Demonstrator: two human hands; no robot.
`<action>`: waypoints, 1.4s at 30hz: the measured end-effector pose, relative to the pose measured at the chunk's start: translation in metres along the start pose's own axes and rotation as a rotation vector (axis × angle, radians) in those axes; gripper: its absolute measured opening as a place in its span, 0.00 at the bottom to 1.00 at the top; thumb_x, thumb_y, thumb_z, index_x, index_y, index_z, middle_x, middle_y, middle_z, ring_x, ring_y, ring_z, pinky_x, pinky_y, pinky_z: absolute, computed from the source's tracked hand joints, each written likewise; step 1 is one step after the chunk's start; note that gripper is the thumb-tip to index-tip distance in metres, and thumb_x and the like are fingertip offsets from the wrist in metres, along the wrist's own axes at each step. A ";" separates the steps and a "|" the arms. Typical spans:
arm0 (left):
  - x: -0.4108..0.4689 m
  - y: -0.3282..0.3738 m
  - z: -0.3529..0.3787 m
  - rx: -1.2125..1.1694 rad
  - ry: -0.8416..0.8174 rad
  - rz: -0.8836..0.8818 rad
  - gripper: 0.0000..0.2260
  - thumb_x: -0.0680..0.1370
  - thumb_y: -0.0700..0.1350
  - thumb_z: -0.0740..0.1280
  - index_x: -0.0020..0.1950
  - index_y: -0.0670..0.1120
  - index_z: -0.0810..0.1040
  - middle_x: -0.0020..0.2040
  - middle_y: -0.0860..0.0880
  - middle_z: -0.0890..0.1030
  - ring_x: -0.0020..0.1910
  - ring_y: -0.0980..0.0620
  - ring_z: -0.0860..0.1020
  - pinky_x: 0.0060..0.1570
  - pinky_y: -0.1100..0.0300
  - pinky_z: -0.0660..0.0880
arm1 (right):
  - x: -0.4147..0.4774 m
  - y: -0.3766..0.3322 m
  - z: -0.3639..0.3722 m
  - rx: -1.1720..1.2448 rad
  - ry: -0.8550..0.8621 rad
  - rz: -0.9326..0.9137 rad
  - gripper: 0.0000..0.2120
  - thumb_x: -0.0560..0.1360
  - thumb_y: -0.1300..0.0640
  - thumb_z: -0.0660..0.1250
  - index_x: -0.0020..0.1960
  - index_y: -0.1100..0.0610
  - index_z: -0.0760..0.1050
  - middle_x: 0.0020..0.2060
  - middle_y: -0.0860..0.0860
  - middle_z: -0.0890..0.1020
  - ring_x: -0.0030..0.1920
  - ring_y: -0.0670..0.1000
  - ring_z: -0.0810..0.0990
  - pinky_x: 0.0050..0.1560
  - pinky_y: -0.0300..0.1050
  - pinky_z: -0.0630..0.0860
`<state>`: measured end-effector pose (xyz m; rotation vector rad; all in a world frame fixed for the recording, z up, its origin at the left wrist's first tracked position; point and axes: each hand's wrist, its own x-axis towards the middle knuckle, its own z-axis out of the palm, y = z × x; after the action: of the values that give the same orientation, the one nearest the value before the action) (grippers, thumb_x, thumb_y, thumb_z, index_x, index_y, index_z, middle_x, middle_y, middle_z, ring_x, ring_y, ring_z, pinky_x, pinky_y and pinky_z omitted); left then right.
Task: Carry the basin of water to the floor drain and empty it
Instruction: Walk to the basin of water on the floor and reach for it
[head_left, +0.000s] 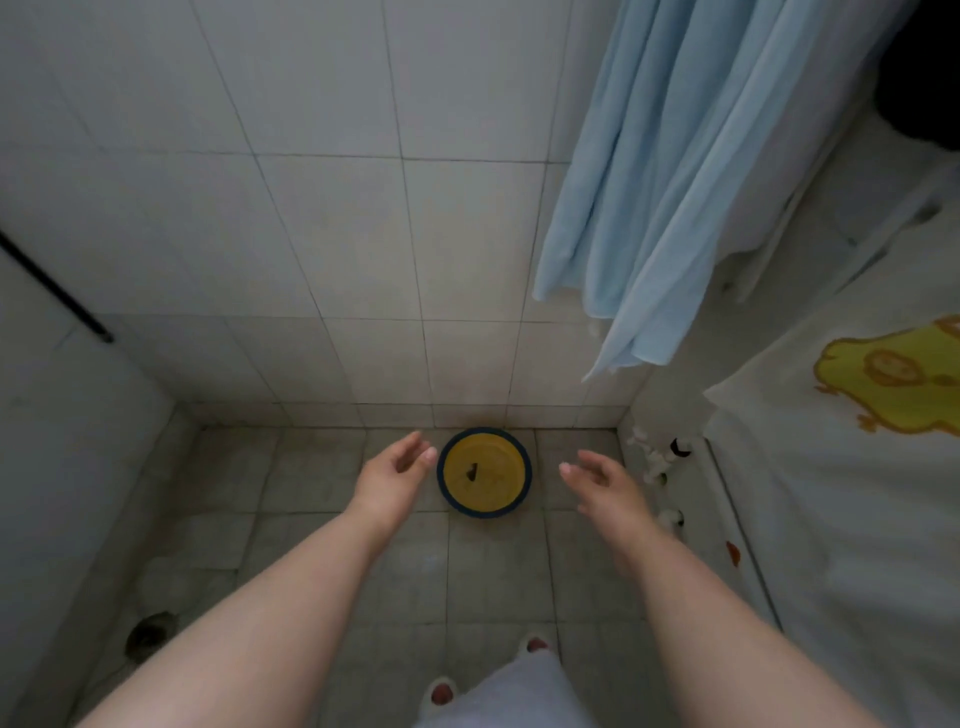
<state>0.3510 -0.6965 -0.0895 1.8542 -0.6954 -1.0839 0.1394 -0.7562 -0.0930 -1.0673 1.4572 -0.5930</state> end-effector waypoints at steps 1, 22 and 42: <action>0.000 0.001 0.001 -0.002 -0.005 0.002 0.21 0.77 0.43 0.64 0.70 0.42 0.67 0.68 0.44 0.74 0.66 0.51 0.71 0.59 0.67 0.63 | 0.001 -0.001 -0.001 -0.004 -0.004 0.001 0.24 0.75 0.57 0.66 0.69 0.60 0.66 0.64 0.57 0.75 0.59 0.50 0.74 0.67 0.52 0.69; 0.135 0.014 0.056 -0.140 0.098 -0.166 0.22 0.77 0.41 0.63 0.71 0.42 0.66 0.69 0.44 0.72 0.68 0.50 0.70 0.60 0.67 0.62 | 0.182 -0.037 0.003 -0.190 -0.142 0.149 0.24 0.75 0.58 0.67 0.69 0.61 0.66 0.64 0.58 0.76 0.63 0.55 0.74 0.57 0.43 0.68; 0.367 -0.187 0.092 -0.031 -0.005 -0.300 0.22 0.77 0.45 0.64 0.70 0.45 0.67 0.67 0.47 0.75 0.59 0.56 0.72 0.60 0.63 0.65 | 0.402 0.137 0.103 -0.110 -0.021 0.310 0.23 0.75 0.56 0.67 0.68 0.59 0.69 0.52 0.49 0.76 0.53 0.48 0.74 0.58 0.42 0.70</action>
<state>0.4498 -0.9314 -0.4258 1.9715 -0.4074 -1.2809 0.2373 -1.0192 -0.4276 -0.9038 1.6122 -0.2833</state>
